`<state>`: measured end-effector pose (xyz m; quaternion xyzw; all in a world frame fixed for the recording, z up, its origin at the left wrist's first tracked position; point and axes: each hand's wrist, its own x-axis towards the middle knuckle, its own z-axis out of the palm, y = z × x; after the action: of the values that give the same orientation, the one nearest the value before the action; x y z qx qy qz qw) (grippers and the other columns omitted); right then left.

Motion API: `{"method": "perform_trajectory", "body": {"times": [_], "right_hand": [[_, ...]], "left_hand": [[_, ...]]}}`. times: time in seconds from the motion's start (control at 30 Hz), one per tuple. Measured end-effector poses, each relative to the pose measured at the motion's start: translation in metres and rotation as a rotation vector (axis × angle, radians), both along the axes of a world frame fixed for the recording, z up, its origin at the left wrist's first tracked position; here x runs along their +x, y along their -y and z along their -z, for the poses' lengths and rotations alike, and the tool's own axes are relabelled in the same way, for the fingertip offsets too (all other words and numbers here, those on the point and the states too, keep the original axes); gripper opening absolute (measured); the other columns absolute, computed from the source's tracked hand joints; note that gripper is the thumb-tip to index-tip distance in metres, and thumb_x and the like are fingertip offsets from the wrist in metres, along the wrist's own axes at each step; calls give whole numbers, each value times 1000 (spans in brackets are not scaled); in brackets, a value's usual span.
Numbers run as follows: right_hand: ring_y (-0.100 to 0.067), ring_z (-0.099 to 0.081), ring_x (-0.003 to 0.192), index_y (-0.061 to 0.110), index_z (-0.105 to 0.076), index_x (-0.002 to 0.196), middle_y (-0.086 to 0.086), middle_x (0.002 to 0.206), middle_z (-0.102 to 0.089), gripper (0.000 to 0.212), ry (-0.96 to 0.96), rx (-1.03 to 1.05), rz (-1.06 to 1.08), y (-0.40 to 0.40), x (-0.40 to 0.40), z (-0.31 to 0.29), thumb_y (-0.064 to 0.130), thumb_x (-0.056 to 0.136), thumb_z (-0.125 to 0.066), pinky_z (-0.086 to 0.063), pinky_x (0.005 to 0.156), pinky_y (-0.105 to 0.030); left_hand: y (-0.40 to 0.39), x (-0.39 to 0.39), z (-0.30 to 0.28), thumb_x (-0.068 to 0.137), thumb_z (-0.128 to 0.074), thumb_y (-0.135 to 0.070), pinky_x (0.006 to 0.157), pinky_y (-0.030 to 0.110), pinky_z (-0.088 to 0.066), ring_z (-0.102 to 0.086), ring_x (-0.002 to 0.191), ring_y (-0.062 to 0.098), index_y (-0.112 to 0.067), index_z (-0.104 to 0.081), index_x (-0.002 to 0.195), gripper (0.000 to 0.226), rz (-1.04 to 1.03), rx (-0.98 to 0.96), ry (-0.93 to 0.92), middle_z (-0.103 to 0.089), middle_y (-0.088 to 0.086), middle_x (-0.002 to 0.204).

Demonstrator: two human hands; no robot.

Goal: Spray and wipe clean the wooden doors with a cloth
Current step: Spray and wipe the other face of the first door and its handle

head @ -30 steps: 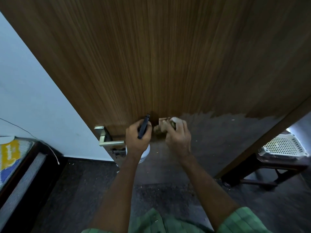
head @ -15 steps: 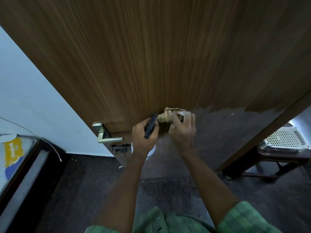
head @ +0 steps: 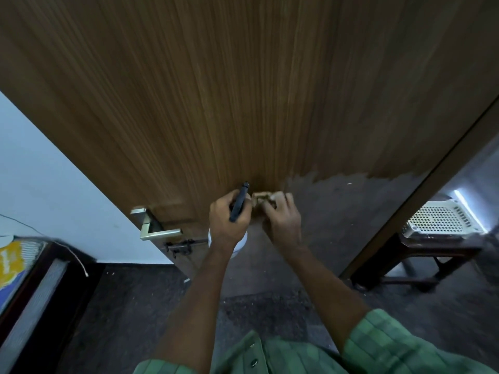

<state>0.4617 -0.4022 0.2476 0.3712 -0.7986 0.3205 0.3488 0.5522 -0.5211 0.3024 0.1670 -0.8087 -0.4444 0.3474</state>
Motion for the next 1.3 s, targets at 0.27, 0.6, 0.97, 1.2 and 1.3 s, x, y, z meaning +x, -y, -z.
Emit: {"method": "perform_trajectory", "body": {"times": [0.27, 0.6, 0.97, 1.2, 1.3], "right_hand": [[-21, -55, 84, 14, -79, 93, -13, 97, -65, 20, -85, -202, 98, -13, -22, -53, 0, 95, -64, -45, 69, -21], [-20, -54, 86, 12, -73, 99, -11, 103, -58, 13, 5, 7, 0, -42, -31, -21, 10, 102, -60, -53, 64, -25], [-19, -50, 86, 15, -72, 96, -6, 99, -54, 11, 72, 135, -64, -71, -44, -1, 7, 96, -65, -52, 61, -28], [-25, -51, 85, 15, -75, 100, -12, 101, -58, 21, -67, -40, 57, -75, -60, -11, 4, 101, -57, -51, 70, -30], [-22, -52, 88, 16, -71, 99, -7, 104, -56, 16, 45, 186, -51, -96, -60, 29, 3, 90, -70, -53, 66, -35]], "left_hand": [[-6, -6, 5, 98, -62, -21, 48, 47, -35, -42, 46, 33, -5, -51, 66, 37, -7, 9, -33, -44, 11, 53], [-23, -17, 3, 97, -62, -16, 48, 42, -33, -42, 46, 31, -9, -50, 65, 34, -65, 9, -53, -43, 10, 52], [-58, -25, 13, 97, -61, -20, 48, 42, -35, -45, 47, 32, -7, -55, 68, 32, -83, 31, -31, -48, 10, 53], [-77, -35, 19, 97, -61, -24, 48, 44, -34, -42, 46, 32, -6, -52, 67, 37, -101, 25, -12, -45, 11, 52], [-83, -40, 13, 96, -61, -26, 49, 43, -37, -46, 46, 29, -7, -55, 67, 36, -114, 30, -36, -48, 10, 52]]}}
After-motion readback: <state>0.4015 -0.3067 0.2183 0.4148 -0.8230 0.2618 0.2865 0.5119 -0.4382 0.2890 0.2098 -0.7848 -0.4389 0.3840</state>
